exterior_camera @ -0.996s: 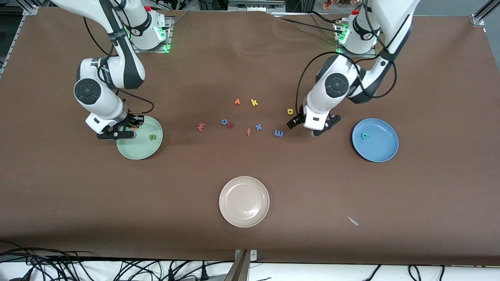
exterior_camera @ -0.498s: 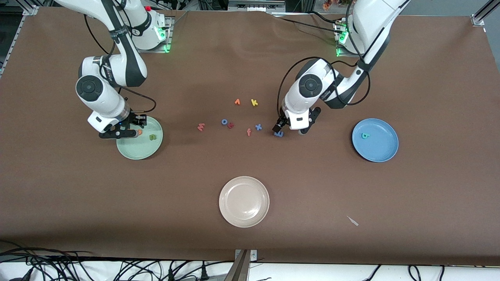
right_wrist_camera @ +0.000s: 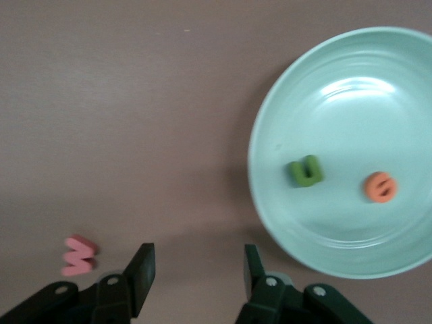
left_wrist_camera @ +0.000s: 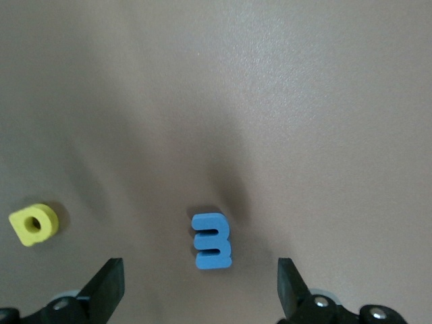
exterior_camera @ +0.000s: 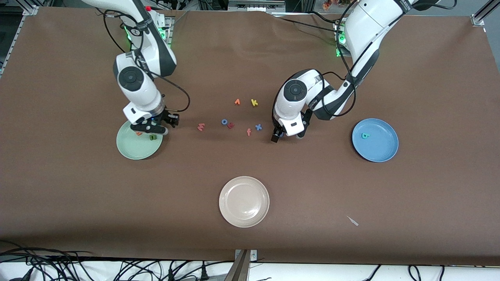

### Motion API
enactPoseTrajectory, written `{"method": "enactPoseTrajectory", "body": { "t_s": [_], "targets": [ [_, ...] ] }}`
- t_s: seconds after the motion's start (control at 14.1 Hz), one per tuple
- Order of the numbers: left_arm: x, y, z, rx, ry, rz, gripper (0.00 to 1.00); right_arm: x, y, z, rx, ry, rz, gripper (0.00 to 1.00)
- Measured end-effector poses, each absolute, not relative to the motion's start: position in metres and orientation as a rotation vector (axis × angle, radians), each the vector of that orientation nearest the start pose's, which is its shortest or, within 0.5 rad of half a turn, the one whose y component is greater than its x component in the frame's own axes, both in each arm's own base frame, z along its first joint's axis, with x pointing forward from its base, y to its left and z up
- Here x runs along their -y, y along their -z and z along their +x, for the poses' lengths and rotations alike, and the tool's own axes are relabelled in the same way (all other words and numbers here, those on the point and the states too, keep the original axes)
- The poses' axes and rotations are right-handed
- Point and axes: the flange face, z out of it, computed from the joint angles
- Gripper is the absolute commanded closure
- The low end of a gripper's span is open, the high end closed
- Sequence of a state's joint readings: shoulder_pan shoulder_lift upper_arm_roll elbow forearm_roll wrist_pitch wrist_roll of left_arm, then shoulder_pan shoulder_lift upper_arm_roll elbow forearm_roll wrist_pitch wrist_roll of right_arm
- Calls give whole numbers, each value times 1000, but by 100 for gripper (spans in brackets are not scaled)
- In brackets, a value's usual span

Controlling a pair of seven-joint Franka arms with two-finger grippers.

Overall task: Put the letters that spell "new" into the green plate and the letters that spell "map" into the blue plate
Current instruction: 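Grasp the pink w and blue m with the right and left grippers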

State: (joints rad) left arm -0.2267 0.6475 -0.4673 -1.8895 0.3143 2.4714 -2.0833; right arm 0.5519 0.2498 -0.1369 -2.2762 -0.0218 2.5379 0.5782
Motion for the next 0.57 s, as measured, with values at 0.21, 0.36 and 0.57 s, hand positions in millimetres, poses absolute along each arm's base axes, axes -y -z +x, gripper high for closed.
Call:
{"method": "enactPoseTrajectory", "body": {
  "t_s": [0.21, 0.36, 0.57],
  "targets": [
    [397, -183, 494, 1845, -119, -2573, 9, -264, -233, 485, -312, 107, -3114, 33],
    [397, -179, 493, 1846, -113, -2562, 24, -300, -225, 493, -351, 128, -3091, 33],
    [395, -176, 494, 1850, -108, -2554, 35, -321, -210, 498, -355, 122, -3095, 33]
  ]
}}
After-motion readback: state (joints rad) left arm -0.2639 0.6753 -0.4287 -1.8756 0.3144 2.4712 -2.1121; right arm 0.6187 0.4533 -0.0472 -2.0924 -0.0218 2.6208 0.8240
